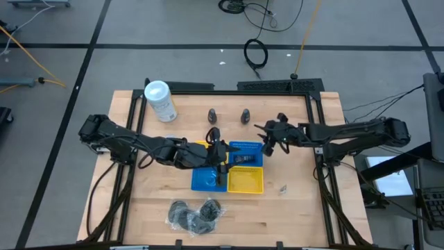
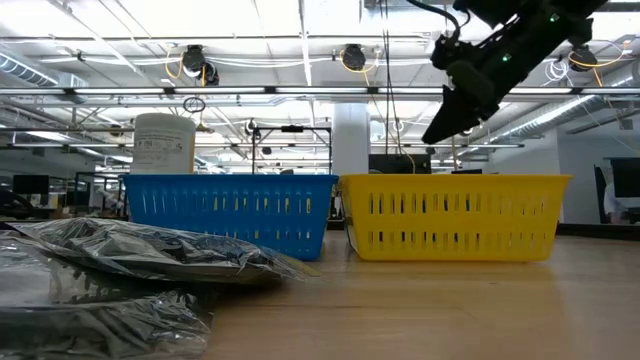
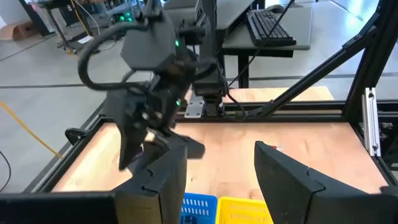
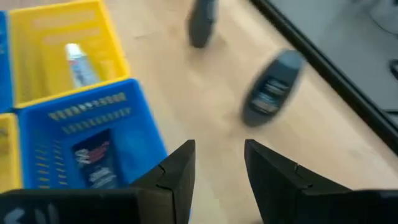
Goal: Pick & Place Travel size toiletries
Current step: Put the blue shave cream into the right blue bin
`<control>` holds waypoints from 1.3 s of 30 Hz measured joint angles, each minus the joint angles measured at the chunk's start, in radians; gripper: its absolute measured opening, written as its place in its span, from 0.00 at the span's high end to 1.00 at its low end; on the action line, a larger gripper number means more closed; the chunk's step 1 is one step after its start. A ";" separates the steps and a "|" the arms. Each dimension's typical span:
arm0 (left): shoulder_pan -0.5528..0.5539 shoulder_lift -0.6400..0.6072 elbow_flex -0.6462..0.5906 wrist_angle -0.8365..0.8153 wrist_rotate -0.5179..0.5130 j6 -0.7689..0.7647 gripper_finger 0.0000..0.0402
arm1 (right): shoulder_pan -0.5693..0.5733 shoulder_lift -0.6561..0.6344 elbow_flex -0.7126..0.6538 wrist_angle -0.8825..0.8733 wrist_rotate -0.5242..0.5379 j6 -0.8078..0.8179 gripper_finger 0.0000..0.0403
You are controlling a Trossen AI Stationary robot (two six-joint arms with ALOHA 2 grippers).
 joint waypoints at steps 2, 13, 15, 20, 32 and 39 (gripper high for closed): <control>0.000 0.000 0.000 -0.007 0.000 -0.001 0.54 | -0.013 -0.022 0.000 -0.028 0.018 0.011 0.68; 0.003 0.000 0.000 -0.009 0.000 0.000 0.54 | -0.118 -0.070 0.000 -0.198 0.016 0.130 0.68; 0.003 0.000 0.000 -0.009 0.000 0.000 0.54 | -0.132 -0.070 0.000 -0.207 0.016 0.140 0.68; 0.003 0.000 0.000 -0.009 0.000 0.000 0.54 | -0.155 -0.070 0.000 -0.213 0.012 0.144 0.68; 0.003 0.000 0.000 -0.009 0.000 0.000 0.54 | -0.169 -0.065 0.000 -0.259 0.011 0.196 0.68; 0.003 0.000 0.000 -0.009 0.000 -0.001 0.54 | -0.169 -0.065 0.000 -0.260 0.008 0.222 0.68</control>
